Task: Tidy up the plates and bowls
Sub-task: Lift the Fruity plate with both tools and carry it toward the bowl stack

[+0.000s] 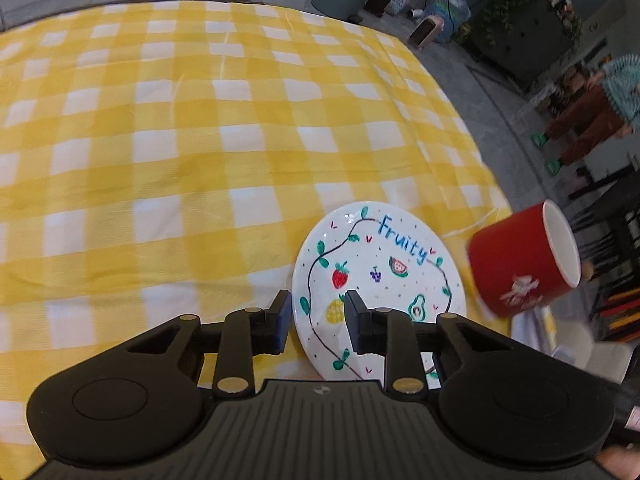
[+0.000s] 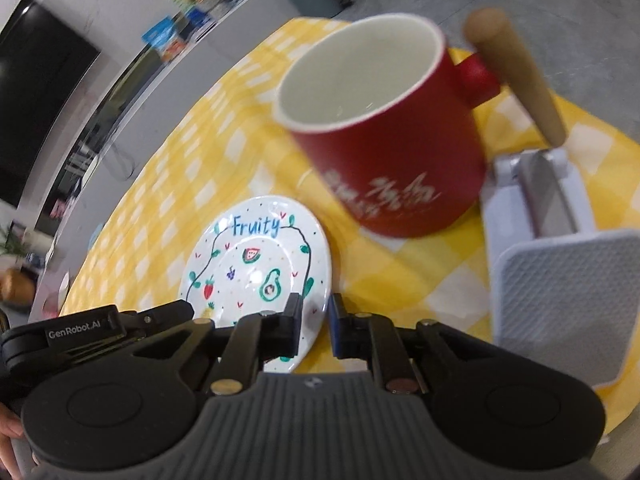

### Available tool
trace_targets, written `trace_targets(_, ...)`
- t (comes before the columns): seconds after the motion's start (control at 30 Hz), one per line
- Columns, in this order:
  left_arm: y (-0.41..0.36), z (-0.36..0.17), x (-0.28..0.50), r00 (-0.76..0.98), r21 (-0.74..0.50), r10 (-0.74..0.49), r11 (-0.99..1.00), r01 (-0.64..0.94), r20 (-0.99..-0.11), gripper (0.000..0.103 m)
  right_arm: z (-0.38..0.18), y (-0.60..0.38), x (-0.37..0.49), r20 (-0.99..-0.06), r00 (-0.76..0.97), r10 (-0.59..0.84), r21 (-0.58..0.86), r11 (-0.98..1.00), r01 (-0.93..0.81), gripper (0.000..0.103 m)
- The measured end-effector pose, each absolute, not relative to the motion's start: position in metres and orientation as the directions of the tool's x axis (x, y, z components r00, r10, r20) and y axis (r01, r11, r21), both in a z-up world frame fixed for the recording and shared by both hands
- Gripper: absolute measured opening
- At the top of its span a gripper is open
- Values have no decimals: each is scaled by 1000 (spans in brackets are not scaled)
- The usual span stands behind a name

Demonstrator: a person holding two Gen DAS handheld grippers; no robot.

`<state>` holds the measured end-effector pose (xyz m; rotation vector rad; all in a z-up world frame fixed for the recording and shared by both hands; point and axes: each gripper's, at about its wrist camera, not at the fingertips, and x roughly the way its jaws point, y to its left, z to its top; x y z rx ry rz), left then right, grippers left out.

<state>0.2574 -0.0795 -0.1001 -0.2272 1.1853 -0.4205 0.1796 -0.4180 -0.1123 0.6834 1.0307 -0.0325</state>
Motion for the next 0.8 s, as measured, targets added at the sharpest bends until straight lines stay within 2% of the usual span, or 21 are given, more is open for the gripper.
trace_targets(0.1,-74,-99,258,314,-386,-428,903,187,-848,32,-116,-415,182,-788,515,337,544,774,326,13)
trace_targets(0.23,-62,-103,268,305,-470,-482,875,117,-822,32,-118,-420,183,-779,525,343,563,751,345,14)
trace_targets(0.47,-54,-110,276,353,-521,-513,850,82,-782,32,-121,-421,186,-758,557,339,573,753,322,15)
trace_targets(0.63,-47,-123,280,357,-584,-558,811,42,-749,32,-130,-433,185,-726,581,369,635,684,359,13)
trace_targets(0.67,-45,-123,280,359,-593,-566,804,41,-743,30,-132,-435,184,-719,586,372,645,672,364,12)
trace_targets(0.77,-44,-125,279,365,-598,-566,801,33,-739,18,-135,-438,184,-702,598,387,666,653,360,13)
trace_targets(0.8,-43,-126,279,366,-599,-567,800,31,-738,18,-136,-439,184,-698,598,395,675,641,365,13)
